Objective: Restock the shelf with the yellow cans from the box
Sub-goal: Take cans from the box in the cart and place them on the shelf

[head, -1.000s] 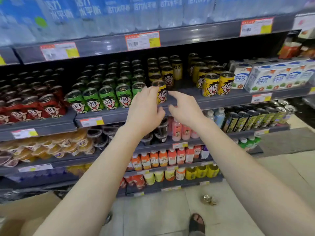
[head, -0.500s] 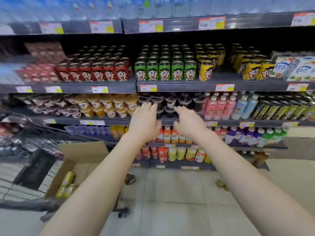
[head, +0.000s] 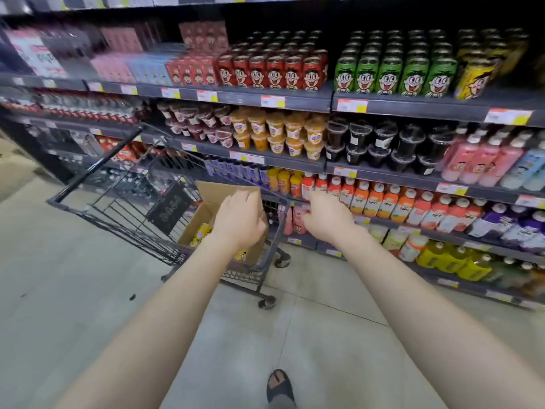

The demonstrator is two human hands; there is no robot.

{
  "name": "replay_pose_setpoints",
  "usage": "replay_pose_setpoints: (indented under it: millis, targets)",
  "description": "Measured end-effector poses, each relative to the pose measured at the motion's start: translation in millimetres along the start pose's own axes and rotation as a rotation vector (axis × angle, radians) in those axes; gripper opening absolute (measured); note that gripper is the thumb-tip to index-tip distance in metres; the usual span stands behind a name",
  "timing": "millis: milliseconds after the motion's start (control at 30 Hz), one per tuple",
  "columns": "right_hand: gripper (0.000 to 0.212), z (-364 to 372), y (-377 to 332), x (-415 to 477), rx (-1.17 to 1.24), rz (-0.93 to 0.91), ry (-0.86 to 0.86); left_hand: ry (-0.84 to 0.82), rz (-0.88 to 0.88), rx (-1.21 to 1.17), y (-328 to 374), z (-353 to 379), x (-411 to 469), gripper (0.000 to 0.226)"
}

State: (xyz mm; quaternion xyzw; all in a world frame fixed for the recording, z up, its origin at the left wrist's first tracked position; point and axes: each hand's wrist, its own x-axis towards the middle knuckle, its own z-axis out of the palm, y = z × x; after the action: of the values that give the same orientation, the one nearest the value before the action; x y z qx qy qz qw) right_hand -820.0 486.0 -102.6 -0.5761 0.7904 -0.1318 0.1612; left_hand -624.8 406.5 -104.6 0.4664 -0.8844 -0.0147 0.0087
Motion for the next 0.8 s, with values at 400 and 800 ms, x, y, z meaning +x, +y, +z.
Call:
replay_pose_setpoints:
  millis: [400, 800]
  targets:
    - [0.056, 107.1, -169.1, 69.4, -0.044, -0.089, -0.136, -0.089, -0.187, -0.013, -202.3, 39.2, -16.8, 0.054]
    - [0.052, 216.3, -285.6, 191.2, -0.057, 0.076, -0.254, -0.239, -0.102, -0.02, -374.5, 98.7, 61.5, 0.045]
